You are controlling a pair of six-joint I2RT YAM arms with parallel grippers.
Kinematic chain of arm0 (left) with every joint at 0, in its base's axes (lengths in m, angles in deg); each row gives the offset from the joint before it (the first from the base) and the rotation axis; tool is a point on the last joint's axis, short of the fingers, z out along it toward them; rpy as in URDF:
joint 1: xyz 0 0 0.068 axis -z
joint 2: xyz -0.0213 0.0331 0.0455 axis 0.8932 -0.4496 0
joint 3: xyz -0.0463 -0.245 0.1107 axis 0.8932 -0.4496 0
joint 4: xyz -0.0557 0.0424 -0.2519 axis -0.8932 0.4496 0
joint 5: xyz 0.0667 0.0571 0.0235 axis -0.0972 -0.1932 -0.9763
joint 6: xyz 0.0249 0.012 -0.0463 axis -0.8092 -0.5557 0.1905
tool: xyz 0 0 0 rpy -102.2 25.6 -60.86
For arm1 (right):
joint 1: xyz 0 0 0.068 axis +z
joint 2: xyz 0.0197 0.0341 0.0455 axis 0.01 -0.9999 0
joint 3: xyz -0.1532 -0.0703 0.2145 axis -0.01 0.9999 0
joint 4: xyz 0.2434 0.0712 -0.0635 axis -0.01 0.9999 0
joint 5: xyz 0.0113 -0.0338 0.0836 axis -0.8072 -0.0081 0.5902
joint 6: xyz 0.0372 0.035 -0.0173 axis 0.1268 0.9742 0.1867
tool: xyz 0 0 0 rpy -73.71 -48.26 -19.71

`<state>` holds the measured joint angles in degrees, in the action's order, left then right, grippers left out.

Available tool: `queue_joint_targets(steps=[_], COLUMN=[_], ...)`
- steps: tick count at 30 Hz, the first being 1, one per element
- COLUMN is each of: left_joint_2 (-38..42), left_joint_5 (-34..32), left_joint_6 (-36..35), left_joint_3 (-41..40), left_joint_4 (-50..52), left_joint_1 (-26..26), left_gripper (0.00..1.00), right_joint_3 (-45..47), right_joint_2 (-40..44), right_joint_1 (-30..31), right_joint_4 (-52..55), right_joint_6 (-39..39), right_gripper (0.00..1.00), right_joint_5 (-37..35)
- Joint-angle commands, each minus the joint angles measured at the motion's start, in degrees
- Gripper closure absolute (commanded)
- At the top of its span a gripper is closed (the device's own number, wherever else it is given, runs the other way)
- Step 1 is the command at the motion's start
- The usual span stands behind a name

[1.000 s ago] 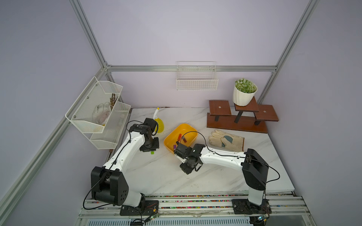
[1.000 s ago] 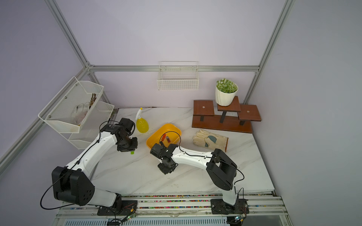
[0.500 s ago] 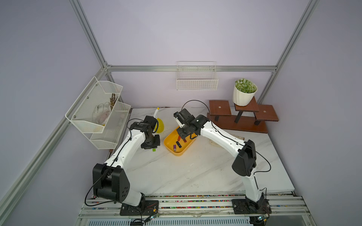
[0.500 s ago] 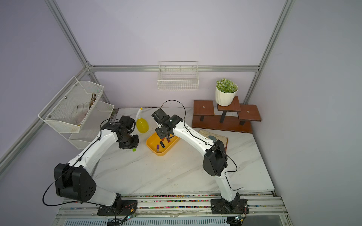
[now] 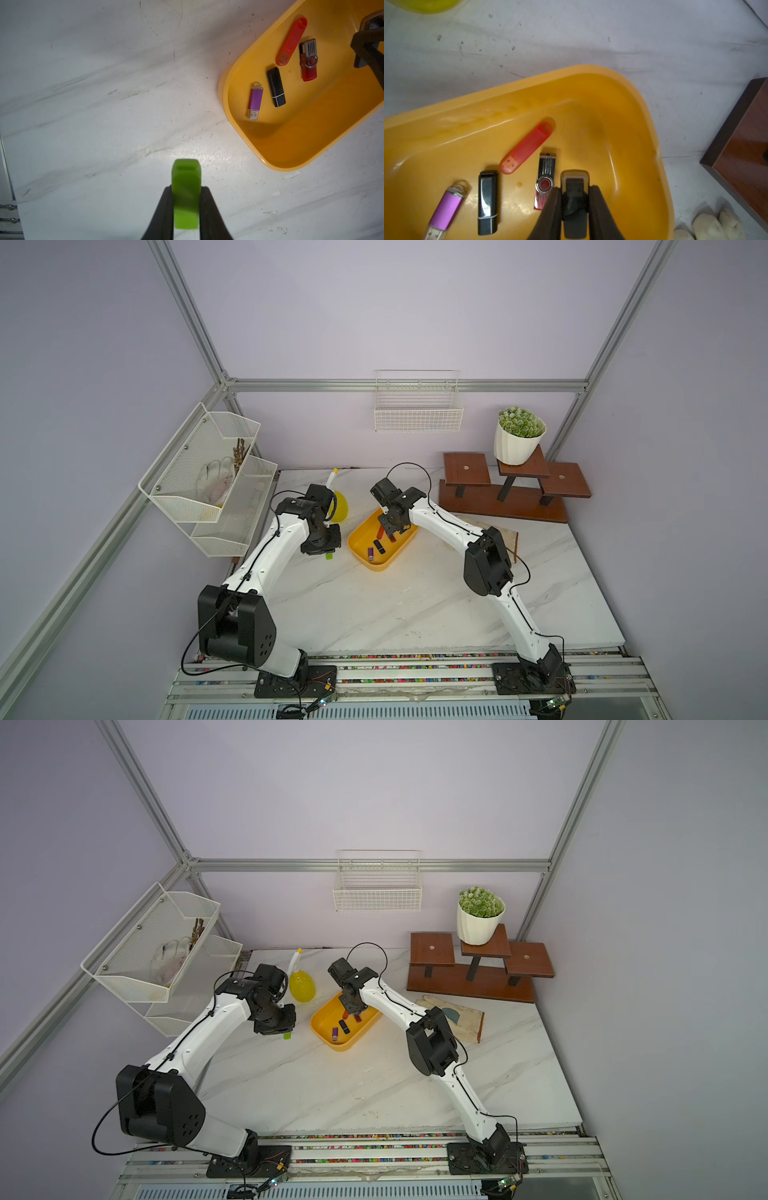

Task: Put the usb flash drive into the storage box
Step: Place the USB flash in the storage box.

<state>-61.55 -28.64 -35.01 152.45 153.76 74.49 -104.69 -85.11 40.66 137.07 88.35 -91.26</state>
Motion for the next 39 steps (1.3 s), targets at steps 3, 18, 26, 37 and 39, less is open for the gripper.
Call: queue_joint_targets(steps=[3,18,26,37,39], left_joint_2=[-0.22,-0.49,0.12,0.28,0.30], left_joint_5=[1.18,1.99,1.99,2.07,2.13], left_joint_6=[-1.01,-0.46,-0.35,-0.10,-0.07], left_joint_3=[1.16,-0.11,-0.91,-1.39,-1.34], left_joint_4=[-1.58,-2.31,-2.49,-2.48,-2.49], left_joint_1=[-0.45,-0.47,-0.43,-0.48,-0.48], left_gripper=[1.00,1.00,1.00,1.00,1.00], right_joint_3=[-1.14,-1.18,-1.18,-1.13,-1.13], right_joint_2=[-2.14,-4.79,-5.97,-6.79,-6.95], right_joint_1=[-1.07,-1.49,-1.42,-1.50,-1.42], right_joint_4=[-1.38,-1.84,-2.00,-1.88,-1.91], right_joint_6=[-1.33,-1.48,-1.83,-2.09,-2.01], right_gripper=[1.00,1.00,1.00,0.94,0.88], right_joint_5=[-1.05,-4.80,-5.92,-6.80,-7.02])
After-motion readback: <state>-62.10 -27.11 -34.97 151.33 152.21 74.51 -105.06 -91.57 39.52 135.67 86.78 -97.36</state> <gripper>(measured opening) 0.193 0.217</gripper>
